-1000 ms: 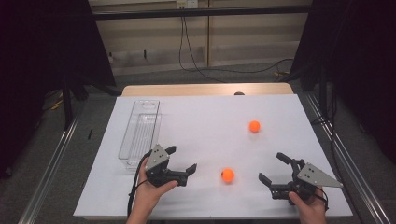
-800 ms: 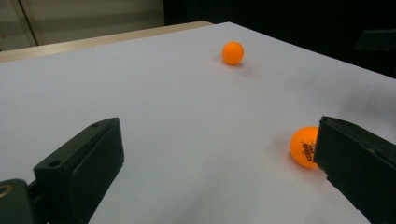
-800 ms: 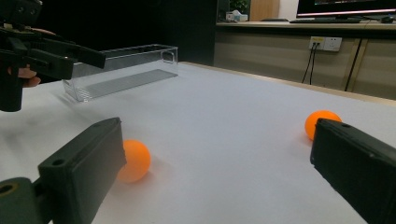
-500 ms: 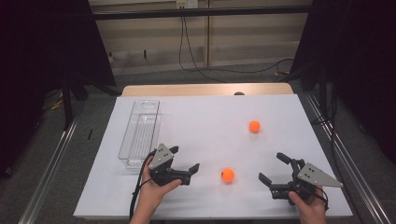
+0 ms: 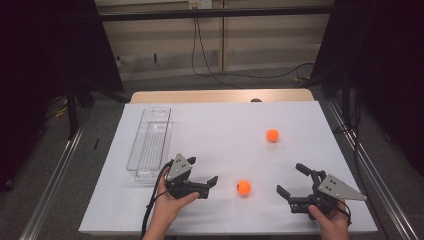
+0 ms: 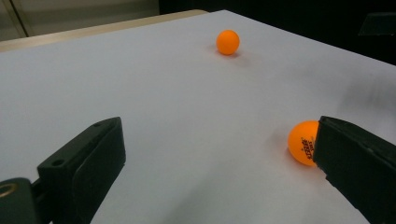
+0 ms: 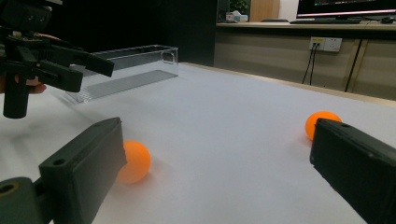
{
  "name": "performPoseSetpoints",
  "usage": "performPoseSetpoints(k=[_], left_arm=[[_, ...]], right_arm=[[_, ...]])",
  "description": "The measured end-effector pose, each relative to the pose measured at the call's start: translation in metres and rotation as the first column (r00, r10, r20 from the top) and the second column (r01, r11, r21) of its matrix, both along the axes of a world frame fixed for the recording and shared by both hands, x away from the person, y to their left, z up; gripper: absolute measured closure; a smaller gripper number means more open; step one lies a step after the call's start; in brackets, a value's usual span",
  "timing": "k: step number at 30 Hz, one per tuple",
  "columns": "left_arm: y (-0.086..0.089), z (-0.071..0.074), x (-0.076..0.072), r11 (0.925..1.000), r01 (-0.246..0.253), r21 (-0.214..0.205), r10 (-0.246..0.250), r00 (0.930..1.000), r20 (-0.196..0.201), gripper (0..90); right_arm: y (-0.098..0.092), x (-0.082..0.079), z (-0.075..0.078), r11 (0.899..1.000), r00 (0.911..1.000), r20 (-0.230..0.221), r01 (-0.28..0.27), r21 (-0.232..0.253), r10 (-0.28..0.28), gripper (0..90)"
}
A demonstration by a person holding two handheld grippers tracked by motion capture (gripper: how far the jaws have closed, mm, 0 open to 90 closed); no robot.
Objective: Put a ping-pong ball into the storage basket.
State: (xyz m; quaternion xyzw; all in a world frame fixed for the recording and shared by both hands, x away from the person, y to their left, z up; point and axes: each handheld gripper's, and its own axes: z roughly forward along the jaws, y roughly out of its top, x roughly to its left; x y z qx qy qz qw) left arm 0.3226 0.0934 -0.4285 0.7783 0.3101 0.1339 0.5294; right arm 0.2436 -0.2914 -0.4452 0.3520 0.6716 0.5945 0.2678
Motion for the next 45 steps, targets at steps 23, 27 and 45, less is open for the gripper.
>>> performPoseSetpoints(k=[23, 27, 45], left_arm=[[-0.016, -0.003, 0.001, 0.9994, 0.034, 0.01, -0.034, 0.9993, -0.013, 2.8], [-0.017, -0.003, 0.002, 0.9992, 0.038, 0.012, -0.038, 0.9992, -0.013, 2.8], [-0.029, -0.006, 0.001, 0.9974, 0.063, 0.034, -0.062, 0.9977, -0.028, 2.9]], right_arm=[[0.0, 0.0, 0.0, 1.0, 1.0, 0.004, -0.005, -0.002, 0.005, 2.9], [0.0, 0.0, 0.0, 1.0, 1.0, 0.003, -0.005, -0.003, 0.005, 3.0], [0.001, 0.0, 0.0, 1.0, 1.0, 0.001, -0.006, -0.003, 0.006, 3.0]])
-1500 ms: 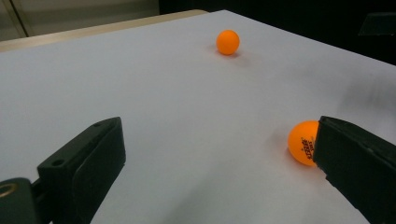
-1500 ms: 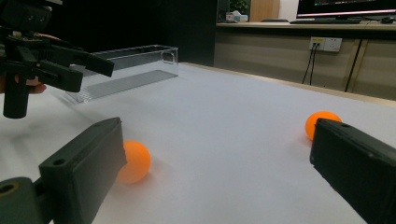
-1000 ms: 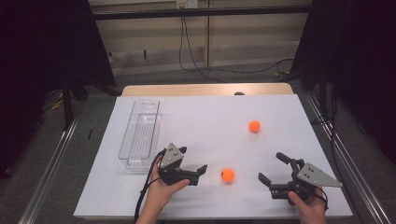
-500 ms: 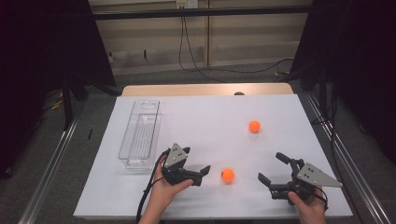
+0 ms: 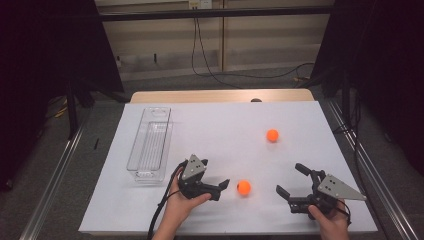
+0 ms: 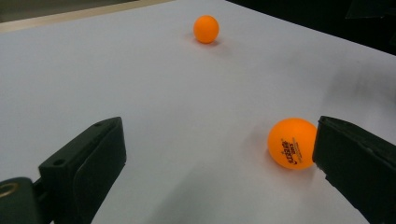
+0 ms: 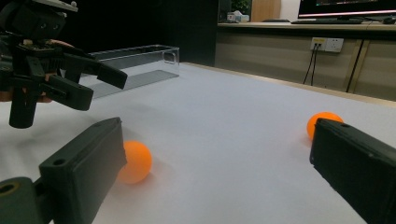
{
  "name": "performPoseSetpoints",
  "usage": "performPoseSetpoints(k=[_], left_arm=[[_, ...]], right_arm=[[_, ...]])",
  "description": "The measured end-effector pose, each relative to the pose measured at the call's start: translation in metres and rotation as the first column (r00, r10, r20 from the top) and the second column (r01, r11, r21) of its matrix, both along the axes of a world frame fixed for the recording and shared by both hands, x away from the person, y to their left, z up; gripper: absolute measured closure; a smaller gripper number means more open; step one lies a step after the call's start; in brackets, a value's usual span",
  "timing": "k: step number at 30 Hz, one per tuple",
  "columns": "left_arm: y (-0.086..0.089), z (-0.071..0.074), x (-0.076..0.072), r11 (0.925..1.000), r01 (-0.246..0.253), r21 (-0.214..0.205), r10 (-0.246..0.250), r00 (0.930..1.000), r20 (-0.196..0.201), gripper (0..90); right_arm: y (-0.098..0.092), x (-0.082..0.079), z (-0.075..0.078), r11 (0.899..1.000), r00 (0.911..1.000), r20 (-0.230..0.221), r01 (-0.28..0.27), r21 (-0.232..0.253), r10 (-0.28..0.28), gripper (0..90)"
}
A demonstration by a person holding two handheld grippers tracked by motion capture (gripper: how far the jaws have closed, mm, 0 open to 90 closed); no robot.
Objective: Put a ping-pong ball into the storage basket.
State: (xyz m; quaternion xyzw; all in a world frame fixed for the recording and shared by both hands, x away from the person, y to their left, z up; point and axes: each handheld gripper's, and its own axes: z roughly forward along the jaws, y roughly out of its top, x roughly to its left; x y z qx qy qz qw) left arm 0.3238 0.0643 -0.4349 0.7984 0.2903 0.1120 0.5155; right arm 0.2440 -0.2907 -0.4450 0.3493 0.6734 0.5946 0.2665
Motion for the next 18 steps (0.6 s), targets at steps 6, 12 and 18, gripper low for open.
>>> performPoseSetpoints(k=[6, 12, 18], left_arm=[[-0.005, -0.001, -0.0004, 0.9999, 0.013, 0.01, -0.013, 0.9999, -0.008, 2.9], [-0.0088, -0.0018, -0.0004, 0.9997, 0.02, 0.016, -0.02, 0.9997, -0.014, 3.0], [-0.0102, -0.0019, -0.0005, 0.9996, 0.025, 0.016, -0.025, 0.9996, -0.016, 3.0]], right_arm=[[0.0, 0.0, 0.0, 1.0, 1.0, 0.0, 0.0, 0.001, 0.0, 3.1], [-0.0002, 0.0, 0.0001, 1.0, 1.0, -0.001, 0.0, 0.001, 0.0, 3.1], [-0.0001, 0.0, 0.0, 1.0, 1.0, 0.0, 0.0, 0.0, 0.0, 3.1]])
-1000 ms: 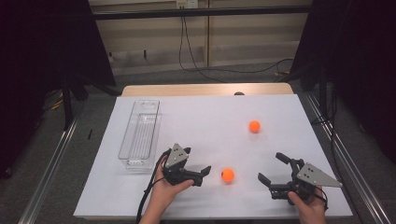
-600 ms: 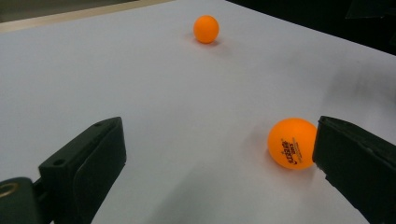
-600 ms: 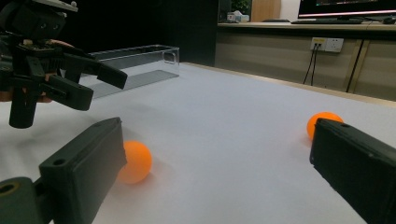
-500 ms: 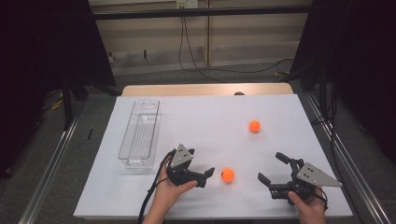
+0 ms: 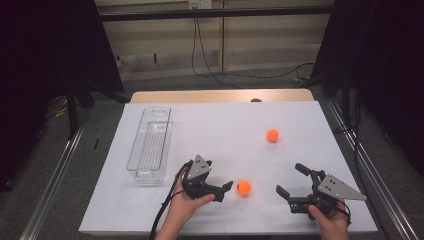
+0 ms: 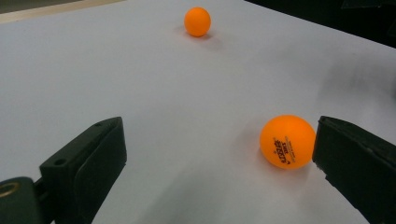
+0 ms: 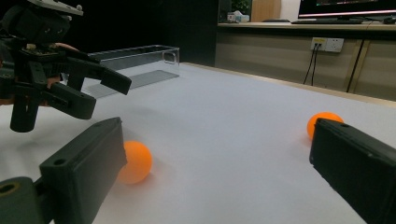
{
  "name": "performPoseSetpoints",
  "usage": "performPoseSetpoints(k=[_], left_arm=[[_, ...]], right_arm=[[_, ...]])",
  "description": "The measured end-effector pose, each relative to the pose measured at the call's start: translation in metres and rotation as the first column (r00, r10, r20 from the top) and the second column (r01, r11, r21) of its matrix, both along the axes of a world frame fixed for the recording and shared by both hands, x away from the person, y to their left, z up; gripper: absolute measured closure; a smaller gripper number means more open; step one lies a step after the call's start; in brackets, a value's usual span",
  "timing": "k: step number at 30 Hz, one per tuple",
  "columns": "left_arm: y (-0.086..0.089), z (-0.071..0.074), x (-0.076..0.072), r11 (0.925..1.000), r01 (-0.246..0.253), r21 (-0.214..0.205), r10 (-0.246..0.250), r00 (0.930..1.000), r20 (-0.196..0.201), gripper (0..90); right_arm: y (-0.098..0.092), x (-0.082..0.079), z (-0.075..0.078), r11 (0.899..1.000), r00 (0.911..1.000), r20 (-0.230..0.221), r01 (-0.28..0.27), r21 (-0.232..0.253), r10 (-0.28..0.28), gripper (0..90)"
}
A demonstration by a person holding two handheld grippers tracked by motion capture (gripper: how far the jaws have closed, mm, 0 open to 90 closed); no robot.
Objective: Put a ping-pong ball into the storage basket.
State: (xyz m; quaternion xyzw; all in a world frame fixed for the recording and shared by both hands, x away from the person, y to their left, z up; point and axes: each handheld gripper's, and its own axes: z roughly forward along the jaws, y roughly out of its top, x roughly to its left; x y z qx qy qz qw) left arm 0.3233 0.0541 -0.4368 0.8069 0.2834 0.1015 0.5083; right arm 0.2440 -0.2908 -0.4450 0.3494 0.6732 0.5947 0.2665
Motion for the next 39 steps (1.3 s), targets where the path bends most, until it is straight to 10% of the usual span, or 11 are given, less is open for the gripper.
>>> performPoseSetpoints(k=[39], left_arm=[[-0.014, 0.001, 0.002, 0.9995, 0.028, 0.013, -0.027, 0.9994, -0.023, 3.1]], right_arm=[[0.0, 0.0, 0.0, 1.0, 1.0, 0.004, -0.003, -0.003, 0.003, 3.2]])
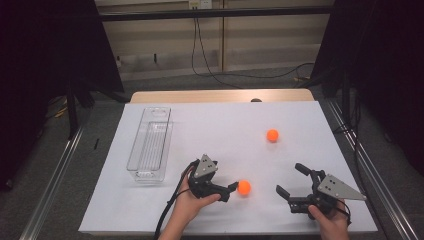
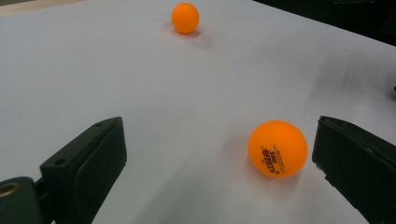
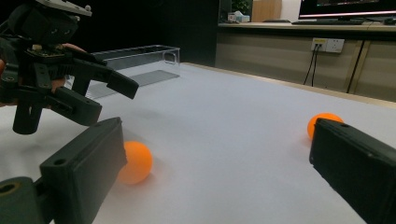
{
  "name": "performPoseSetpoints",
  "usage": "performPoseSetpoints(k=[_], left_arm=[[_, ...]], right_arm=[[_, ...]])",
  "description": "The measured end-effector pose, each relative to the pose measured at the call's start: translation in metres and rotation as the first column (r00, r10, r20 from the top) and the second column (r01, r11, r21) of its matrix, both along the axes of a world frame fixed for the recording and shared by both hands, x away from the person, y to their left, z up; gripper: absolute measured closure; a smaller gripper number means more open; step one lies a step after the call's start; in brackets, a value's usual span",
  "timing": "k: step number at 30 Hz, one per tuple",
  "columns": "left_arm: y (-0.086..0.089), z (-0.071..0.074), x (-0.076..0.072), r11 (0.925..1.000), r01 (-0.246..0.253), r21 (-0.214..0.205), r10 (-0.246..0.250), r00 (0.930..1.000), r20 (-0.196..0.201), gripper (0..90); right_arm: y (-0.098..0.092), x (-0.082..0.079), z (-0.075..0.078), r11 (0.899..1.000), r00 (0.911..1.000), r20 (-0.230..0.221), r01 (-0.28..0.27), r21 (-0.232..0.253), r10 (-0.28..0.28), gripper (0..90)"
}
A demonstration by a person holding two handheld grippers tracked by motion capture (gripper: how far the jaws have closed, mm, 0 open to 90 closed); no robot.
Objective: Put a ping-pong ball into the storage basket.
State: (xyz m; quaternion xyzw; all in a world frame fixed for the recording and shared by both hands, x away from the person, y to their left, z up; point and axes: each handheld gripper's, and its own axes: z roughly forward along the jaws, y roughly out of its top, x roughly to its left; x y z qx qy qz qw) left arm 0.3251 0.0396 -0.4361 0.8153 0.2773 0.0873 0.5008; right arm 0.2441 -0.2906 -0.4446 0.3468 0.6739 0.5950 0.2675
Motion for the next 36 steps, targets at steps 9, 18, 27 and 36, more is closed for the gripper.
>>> performPoseSetpoints(k=[9, 18, 27, 36], left_arm=[[-0.003, 0.001, 0.0, 0.9999, 0.01, 0.004, -0.01, 0.9999, -0.003, 3.2], [-0.007, -0.001, 0.0, 0.9998, 0.011, 0.014, -0.011, 0.9999, 0.002, 2.8], [-0.009, -0.001, -0.001, 0.9996, 0.02, 0.019, -0.02, 0.9998, -0.001, 2.4], [-0.015, -0.001, -0.002, 0.9986, 0.043, 0.03, -0.043, 0.9991, 0.001, 3.6]], right_arm=[[0.0, 0.0, 0.0, 1.0, 1.0, 0.001, 0.001, 0.001, -0.001, 3.2], [0.0, 0.0, 0.0, 1.0, 1.0, 0.001, 0.001, -0.003, -0.001, 3.2], [0.0, 0.0, 0.0, 1.0, 1.0, 0.0, 0.001, -0.001, -0.001, 3.2], [0.0, 0.0, 0.0, 1.0, 1.0, 0.001, 0.0, 0.0, 0.0, 3.2]])
